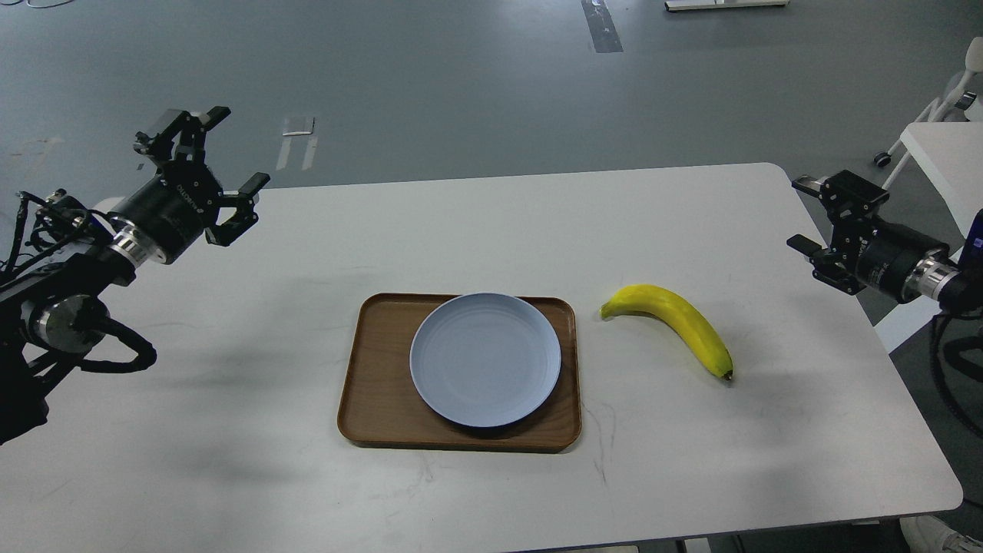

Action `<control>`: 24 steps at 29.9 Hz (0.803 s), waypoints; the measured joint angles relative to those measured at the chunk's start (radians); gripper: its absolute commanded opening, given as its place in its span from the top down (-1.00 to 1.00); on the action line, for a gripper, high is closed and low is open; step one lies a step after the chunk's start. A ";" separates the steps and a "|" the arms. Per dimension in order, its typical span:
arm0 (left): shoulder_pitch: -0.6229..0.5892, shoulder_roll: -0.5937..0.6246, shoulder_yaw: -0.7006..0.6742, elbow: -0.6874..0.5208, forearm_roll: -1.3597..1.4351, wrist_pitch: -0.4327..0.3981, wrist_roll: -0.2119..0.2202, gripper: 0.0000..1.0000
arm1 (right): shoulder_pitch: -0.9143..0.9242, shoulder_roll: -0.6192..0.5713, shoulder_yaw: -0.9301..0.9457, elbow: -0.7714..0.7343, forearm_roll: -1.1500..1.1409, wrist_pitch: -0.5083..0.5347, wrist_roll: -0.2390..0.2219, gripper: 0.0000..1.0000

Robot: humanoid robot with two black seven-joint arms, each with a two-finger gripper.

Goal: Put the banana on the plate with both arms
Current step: 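Reach the right gripper down to the banana and grasp it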

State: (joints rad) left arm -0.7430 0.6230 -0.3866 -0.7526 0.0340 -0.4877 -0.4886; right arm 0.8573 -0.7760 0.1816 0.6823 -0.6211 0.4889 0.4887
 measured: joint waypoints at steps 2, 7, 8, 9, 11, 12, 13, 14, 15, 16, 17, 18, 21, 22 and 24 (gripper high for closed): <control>0.010 0.001 -0.021 0.000 0.000 -0.001 0.000 -1.00 | 0.039 -0.005 -0.001 0.010 -0.125 0.000 0.000 -1.00; 0.013 0.002 -0.033 -0.006 0.003 -0.001 0.000 -1.00 | 0.131 -0.004 -0.006 0.091 -0.502 0.000 0.000 -1.00; 0.013 0.002 -0.033 -0.006 0.003 -0.001 0.000 -1.00 | 0.142 0.001 -0.014 0.109 -0.561 0.000 0.000 -1.00; 0.013 0.002 -0.033 -0.008 0.003 -0.001 0.000 -1.00 | 0.152 0.010 -0.031 0.125 -0.612 0.000 0.000 -1.00; 0.012 0.002 -0.033 -0.010 0.003 -0.001 0.000 -1.00 | 0.181 0.034 -0.096 0.139 -0.681 0.000 0.000 -1.00; 0.011 0.002 -0.033 -0.010 0.003 -0.001 0.000 -1.00 | 0.205 0.049 -0.147 0.142 -0.703 0.000 0.000 -1.00; 0.010 0.002 -0.033 -0.011 0.003 -0.001 0.000 -1.00 | 0.234 0.065 -0.208 0.143 -0.717 0.000 0.000 -1.00; 0.010 0.002 -0.033 -0.011 0.003 -0.001 0.000 -1.00 | 0.259 0.078 -0.260 0.144 -0.724 0.000 0.000 -1.00; 0.010 0.002 -0.033 -0.011 0.003 -0.001 0.000 -1.00 | 0.284 0.090 -0.310 0.144 -0.729 0.000 0.000 -1.00; 0.010 0.002 -0.034 -0.011 0.003 -0.001 0.000 -1.00 | 0.305 0.106 -0.355 0.143 -0.731 0.000 0.000 -1.00; 0.010 0.001 -0.034 -0.011 0.003 -0.001 0.000 -1.00 | 0.321 0.120 -0.389 0.143 -0.732 0.000 0.000 -1.00; 0.010 -0.001 -0.034 -0.011 0.003 -0.001 0.000 -1.00 | 0.334 0.138 -0.425 0.143 -0.733 0.000 0.000 -1.00; 0.010 -0.005 -0.035 -0.011 0.001 -0.001 0.000 -1.00 | 0.357 0.187 -0.497 0.139 -0.738 0.000 0.000 -1.00; 0.010 -0.005 -0.035 -0.010 0.001 -0.001 0.000 -1.00 | 0.361 0.200 -0.509 0.137 -0.739 0.000 0.000 -1.00; 0.010 -0.005 -0.035 -0.008 0.000 -0.001 0.000 -1.00 | 0.364 0.227 -0.529 0.131 -0.739 0.000 0.000 -0.99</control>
State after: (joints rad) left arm -0.7335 0.6175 -0.4219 -0.7607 0.0342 -0.4889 -0.4887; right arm 1.2213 -0.5491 -0.3479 0.8132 -1.3605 0.4884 0.4888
